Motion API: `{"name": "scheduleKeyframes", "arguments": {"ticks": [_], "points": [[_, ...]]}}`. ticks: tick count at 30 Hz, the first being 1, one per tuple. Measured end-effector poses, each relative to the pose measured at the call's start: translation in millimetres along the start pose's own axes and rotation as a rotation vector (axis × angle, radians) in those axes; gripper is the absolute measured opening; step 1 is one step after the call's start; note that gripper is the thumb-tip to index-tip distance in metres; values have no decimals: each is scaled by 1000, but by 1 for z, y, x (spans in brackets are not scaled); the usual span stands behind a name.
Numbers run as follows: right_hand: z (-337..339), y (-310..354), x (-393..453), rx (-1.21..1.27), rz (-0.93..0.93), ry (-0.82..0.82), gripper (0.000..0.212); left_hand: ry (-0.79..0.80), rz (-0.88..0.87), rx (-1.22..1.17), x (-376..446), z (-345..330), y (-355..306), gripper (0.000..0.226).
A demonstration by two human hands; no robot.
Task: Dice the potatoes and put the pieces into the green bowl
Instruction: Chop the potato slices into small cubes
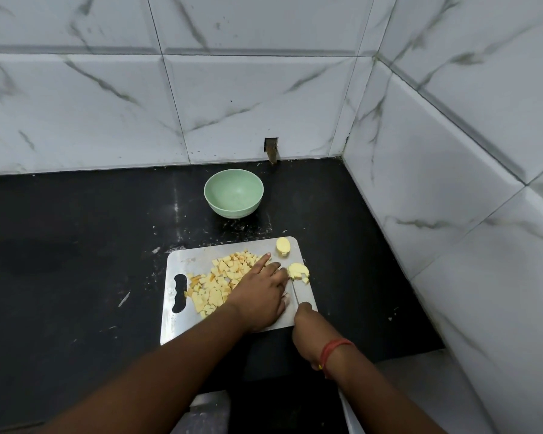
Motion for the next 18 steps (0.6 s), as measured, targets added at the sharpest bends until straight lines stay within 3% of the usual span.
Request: {"name": "scheduleKeyframes", "arguments": {"ticks": [3, 7, 14, 18], "points": [[-6, -11, -11, 36, -6, 23, 34, -27, -1, 3, 1, 1, 1, 86], [4, -28, -21, 149, -40, -34, 27, -8, 31, -20, 1, -4, 5, 65], [36, -49, -24, 467, -69, -195, 18, -137, -46, -90, 25, 12, -34, 64], [40, -56, -17, 460, -30, -187, 18, -33, -7, -29, 36, 3, -36, 66]]}}
Point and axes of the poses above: each hand's wrist, its own x-axis towards the middle knuckle, its own z-axis out of the back of the hand, y = z × x, the point moved 6 cm from there along x, towards the middle knuckle, and after that the axes turned 3 degrees about z, right-handed, at the moved point
